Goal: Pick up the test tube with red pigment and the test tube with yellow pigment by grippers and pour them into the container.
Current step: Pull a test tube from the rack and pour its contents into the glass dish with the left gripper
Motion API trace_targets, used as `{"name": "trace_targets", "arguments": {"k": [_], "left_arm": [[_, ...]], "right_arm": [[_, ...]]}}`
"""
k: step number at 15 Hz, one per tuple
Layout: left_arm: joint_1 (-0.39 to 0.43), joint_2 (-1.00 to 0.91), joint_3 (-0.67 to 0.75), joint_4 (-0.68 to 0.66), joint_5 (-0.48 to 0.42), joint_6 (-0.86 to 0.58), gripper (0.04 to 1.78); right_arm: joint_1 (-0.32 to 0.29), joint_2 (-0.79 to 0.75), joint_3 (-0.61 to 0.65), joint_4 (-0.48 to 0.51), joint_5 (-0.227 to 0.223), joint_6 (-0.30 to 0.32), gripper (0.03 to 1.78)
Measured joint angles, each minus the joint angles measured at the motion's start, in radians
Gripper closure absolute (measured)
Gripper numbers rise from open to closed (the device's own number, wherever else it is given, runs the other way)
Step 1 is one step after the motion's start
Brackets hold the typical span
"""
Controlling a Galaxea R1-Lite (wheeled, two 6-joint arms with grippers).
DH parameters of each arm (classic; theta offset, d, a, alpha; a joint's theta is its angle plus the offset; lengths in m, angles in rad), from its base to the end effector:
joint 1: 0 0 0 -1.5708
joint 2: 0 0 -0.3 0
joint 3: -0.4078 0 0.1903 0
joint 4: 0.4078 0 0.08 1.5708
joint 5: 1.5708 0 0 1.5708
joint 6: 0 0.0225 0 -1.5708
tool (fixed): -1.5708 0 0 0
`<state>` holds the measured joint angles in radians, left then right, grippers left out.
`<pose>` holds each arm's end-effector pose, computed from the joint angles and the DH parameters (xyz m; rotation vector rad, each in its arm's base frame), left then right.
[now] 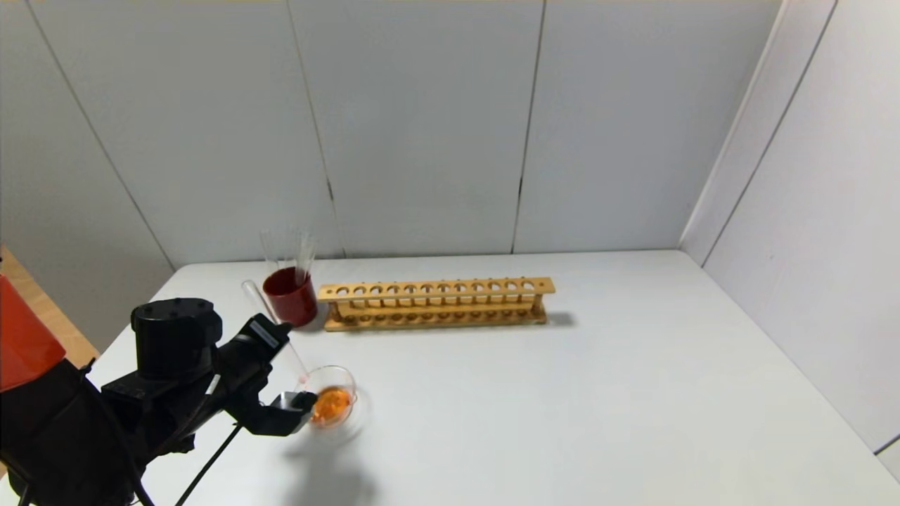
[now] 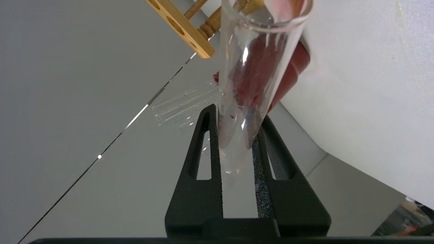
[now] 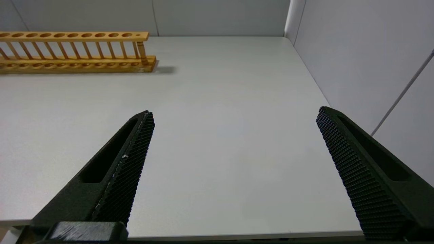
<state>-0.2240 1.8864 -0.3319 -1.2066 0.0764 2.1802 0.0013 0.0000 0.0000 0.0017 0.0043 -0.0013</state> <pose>0.2614 -0.0578 0.0768 2.2016 0.0368 -0.4621 -0.0228 0.0001 0.0753 -0.0013 0.0017 0.0056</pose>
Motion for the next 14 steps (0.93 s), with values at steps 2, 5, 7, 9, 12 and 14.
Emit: {"name": "trace_targets", "arguments": {"k": [2, 5, 7, 9, 12, 14], "left_arm": [[-0.005, -0.006, 0.002, -0.004, 0.002, 0.014, 1.51], [-0.015, -0.017, 0.002, -0.018, 0.002, 0.053, 1.51], [-0.019, -0.025, 0.004, -0.049, 0.001, 0.094, 1.51], [-0.027, -0.031, 0.012, -0.051, 0.002, 0.099, 1.51], [-0.032, -0.042, 0.017, -0.051, 0.003, 0.100, 1.51], [-0.034, -0.050, 0.024, -0.051, 0.003, 0.100, 1.51]], "right_arm": [[0.000, 0.000, 0.000, 0.000, 0.000, 0.000, 0.06], [0.000, 0.000, 0.000, 0.000, 0.000, 0.000, 0.06], [0.000, 0.000, 0.000, 0.000, 0.000, 0.000, 0.06], [0.000, 0.000, 0.000, 0.000, 0.000, 0.000, 0.06], [0.000, 0.000, 0.000, 0.000, 0.000, 0.000, 0.06], [0.000, 0.000, 0.000, 0.000, 0.000, 0.000, 0.06]]}}
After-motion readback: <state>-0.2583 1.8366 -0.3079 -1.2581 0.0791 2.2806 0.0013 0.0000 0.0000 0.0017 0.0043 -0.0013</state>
